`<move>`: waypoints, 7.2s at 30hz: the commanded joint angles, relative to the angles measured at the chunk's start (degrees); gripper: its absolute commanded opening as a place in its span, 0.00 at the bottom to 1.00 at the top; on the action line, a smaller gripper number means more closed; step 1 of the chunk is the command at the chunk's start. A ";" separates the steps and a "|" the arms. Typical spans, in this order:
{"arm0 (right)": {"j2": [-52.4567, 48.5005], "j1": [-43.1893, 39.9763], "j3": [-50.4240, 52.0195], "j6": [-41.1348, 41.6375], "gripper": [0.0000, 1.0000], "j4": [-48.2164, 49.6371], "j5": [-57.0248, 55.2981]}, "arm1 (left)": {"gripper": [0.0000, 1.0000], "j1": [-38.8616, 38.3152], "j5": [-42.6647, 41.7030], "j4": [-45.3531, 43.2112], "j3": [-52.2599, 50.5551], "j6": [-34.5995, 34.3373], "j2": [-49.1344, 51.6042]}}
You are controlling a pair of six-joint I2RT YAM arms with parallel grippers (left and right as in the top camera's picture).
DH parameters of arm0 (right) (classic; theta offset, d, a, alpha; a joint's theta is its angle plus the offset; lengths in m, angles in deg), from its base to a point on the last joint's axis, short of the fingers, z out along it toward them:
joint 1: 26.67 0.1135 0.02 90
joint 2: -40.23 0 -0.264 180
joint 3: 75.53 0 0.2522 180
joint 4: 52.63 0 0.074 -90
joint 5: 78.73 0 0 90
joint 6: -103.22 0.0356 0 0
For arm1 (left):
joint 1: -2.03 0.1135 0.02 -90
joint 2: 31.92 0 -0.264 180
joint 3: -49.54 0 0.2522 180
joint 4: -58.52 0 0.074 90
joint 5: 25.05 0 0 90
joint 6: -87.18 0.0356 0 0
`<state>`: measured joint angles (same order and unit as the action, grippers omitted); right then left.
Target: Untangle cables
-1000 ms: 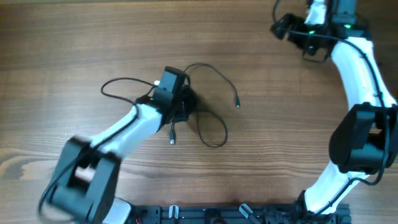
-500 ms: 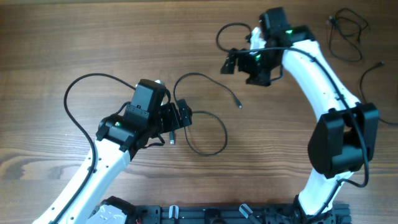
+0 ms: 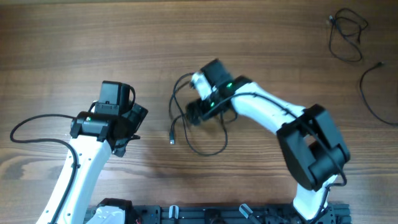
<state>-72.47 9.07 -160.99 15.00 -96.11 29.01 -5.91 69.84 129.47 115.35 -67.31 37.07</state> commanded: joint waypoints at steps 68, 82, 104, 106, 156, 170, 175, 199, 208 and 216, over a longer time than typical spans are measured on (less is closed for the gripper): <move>-4.28 -44.94 -6.62 -12.57 1.00 28.87 -17.97 | 1.00 0.35 1.18 0.52 0.13 -1.38 -0.74; 35.98 -44.17 -6.60 -7.15 1.00 20.20 -2.14 | 1.00 0.35 1.18 0.52 0.13 -1.38 -0.74; 76.39 -44.13 -0.13 -6.05 0.99 15.10 -2.16 | 1.00 0.35 1.18 0.52 0.13 -1.40 -0.74; 81.37 -44.13 3.21 -6.25 1.00 16.04 -2.19 | 1.00 0.35 1.18 0.52 0.13 -1.38 -0.74; 112.50 -41.59 68.43 -2.64 1.00 38.62 -11.91 | 1.00 0.35 1.16 0.52 0.13 -1.38 -0.74; 112.52 -41.59 71.43 2.01 1.00 29.97 -13.31 | 1.00 0.35 1.18 0.52 0.13 -1.38 -0.74; 112.52 -41.59 71.43 2.69 1.00 29.86 -14.12 | 1.00 0.35 1.18 0.52 0.13 -1.38 -0.74; 112.43 -41.59 71.41 2.84 1.00 29.83 -13.88 | 1.00 0.24 1.46 0.74 0.09 -1.01 -0.85; 112.43 -41.59 71.41 2.86 0.99 29.83 -13.88 | 1.00 0.33 7.61 -2.10 -3.30 4.61 -11.89; 112.43 -41.59 71.41 2.84 1.00 29.86 -13.88 | 1.00 0.90 7.17 -14.19 -21.09 14.51 -46.18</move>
<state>39.50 -32.76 -89.65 17.10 -66.40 16.02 -5.83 76.18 116.05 100.18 -57.89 2.23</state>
